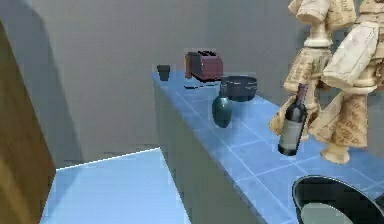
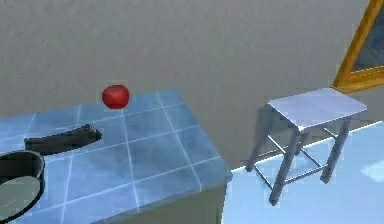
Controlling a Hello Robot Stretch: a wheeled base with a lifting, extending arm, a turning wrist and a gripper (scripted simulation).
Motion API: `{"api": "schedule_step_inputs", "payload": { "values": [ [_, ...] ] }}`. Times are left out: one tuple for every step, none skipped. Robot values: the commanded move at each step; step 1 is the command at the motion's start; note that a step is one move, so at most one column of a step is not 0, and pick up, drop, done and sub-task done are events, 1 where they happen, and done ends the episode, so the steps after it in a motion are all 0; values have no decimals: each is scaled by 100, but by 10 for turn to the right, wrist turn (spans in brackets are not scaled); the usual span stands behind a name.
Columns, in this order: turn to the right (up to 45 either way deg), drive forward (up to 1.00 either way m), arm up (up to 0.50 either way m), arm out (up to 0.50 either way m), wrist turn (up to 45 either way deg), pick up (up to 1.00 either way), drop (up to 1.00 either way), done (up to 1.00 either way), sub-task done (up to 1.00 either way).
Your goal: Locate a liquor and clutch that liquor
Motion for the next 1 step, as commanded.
{"api": "schedule_step_inputs", "payload": {
  "values": [
    [-450, 0, 0, 0, 0, 0, 0, 0, 0]
  ]
}}
